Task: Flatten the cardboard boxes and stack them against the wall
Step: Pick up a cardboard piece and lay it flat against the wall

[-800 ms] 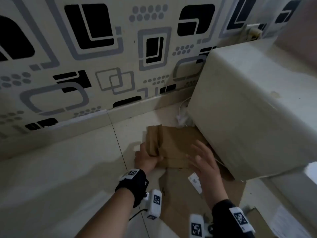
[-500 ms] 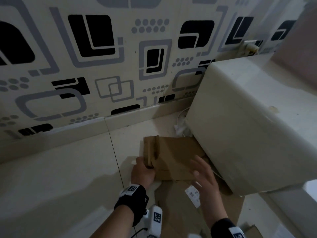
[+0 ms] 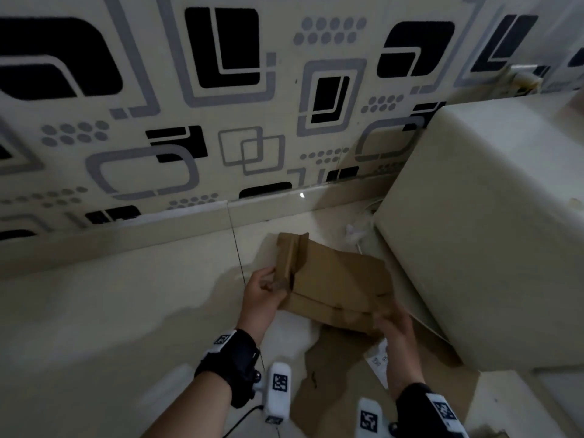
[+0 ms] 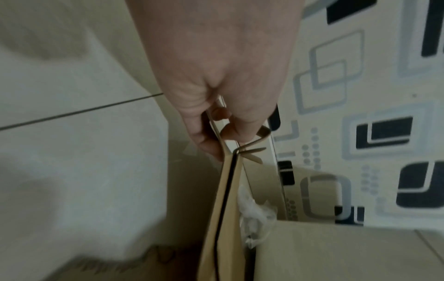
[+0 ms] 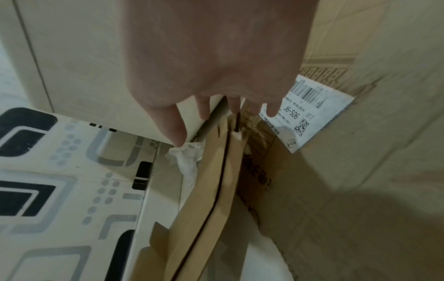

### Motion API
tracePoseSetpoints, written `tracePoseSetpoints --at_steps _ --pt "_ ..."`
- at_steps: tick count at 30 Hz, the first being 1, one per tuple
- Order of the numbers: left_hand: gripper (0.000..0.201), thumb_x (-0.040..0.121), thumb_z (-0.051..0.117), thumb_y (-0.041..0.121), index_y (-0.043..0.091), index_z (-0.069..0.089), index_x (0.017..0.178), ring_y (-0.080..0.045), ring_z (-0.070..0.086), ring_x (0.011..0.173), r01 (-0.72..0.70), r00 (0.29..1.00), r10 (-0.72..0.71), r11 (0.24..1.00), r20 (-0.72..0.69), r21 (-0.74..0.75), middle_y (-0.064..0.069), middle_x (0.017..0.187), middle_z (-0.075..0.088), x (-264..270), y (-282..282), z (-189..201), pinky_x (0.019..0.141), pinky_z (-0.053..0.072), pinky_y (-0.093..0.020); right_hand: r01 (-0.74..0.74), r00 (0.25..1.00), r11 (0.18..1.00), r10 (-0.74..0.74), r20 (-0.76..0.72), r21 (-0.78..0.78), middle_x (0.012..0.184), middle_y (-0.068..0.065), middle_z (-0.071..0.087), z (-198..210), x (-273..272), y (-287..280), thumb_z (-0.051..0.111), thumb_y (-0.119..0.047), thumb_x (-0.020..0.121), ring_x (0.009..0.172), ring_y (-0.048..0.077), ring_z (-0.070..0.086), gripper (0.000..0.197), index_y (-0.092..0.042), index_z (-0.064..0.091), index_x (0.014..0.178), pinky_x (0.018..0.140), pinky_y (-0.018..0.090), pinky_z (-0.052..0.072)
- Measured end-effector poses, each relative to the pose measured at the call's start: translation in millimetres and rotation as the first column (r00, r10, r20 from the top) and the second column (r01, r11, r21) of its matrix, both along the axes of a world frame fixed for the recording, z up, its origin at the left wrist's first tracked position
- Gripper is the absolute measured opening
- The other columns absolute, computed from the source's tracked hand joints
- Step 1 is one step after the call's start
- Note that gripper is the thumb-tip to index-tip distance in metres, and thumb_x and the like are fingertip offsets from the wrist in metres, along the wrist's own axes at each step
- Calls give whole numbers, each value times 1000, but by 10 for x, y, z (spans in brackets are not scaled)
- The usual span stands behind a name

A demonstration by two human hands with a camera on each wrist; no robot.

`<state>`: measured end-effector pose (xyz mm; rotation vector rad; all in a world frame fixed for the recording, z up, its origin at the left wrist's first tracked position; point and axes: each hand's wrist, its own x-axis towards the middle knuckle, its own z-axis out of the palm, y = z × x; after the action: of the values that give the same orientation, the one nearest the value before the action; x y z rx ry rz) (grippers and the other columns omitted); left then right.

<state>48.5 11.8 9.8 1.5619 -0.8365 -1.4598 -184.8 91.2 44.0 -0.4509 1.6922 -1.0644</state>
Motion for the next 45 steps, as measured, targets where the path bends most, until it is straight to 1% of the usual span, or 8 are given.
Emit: tracePoseSetpoints --at_steps 4,8,14,24,29,37,42,45 --pt "47 93 60 -7 19 61 131 -26 69 94 -67 993 70 997 -90 29 -9 103 66 193 22 -1 79 57 -33 54 999 998 -54 6 40 154 4 46 -185 93 -49 70 -20 95 138 33 50 76 -36 31 157 113 52 44" --pt "53 91 55 -12 20 64 132 -26 65 96 -81 991 83 996 -100 27 -8 104 60 429 117 -41 87 57 -39 98 993 995 -99 60 19 143 21 55 -386 173 -63 68 -4 95 117 38 63 70 -25 37 154 92 46 55" --pt "62 86 57 -8 40 67 124 -25 58 99 -100 995 100 995 10 -13 -7 101 53 777 305 -60 98 51 -44 75 993 995 -68 96 -67 135 18 61 -306 440 -173 62 3 96 124 36 61 73 -24 34 157 80 38 54" --pt "62 90 56 -10 34 52 133 -16 53 87 -313 931 330 941 156 -129 -7 100 50 1716 619 -10 72 43 -22 -207 976 962 215 29 -178 117 8 65 -169 1455 -441 62 3 98 112 27 65 60 -39 45 138 70 39 63" --pt "64 89 62 -8 31 44 136 -21 53 92 -368 900 390 919 194 -137 -6 103 47 2162 814 -116 74 44 -23 -303 948 933 316 39 -194 118 7 65 -162 2038 -523 58 8 98 100 16 66 61 -34 45 141 84 54 63" --pt "75 86 72 -4 19 41 150 -38 53 114 -449 809 468 883 357 -139 -15 120 44 2781 972 -388 97 49 -43 -436 888 882 453 73 -177 128 7 61 -238 2647 -580 53 16 96 100 16 66 76 -37 38 149 86 46 64" --pt "76 86 76 -1 18 43 151 -23 51 108 -471 790 494 868 363 -156 -19 129 43 2968 969 -414 75 43 -14 -562 817 809 575 34 -173 137 5 55 -257 2825 -578 69 4 91 111 12 60 91 -38 24 159 97 38 55" --pt "74 85 75 -1 22 46 149 -26 54 117 -466 802 488 872 346 -151 -14 137 41 3001 976 -416 85 48 -22 -612 775 777 627 82 -148 146 1 49 -227 2845 -575 64 7 91 128 19 55 96 -45 20 157 104 39 48"
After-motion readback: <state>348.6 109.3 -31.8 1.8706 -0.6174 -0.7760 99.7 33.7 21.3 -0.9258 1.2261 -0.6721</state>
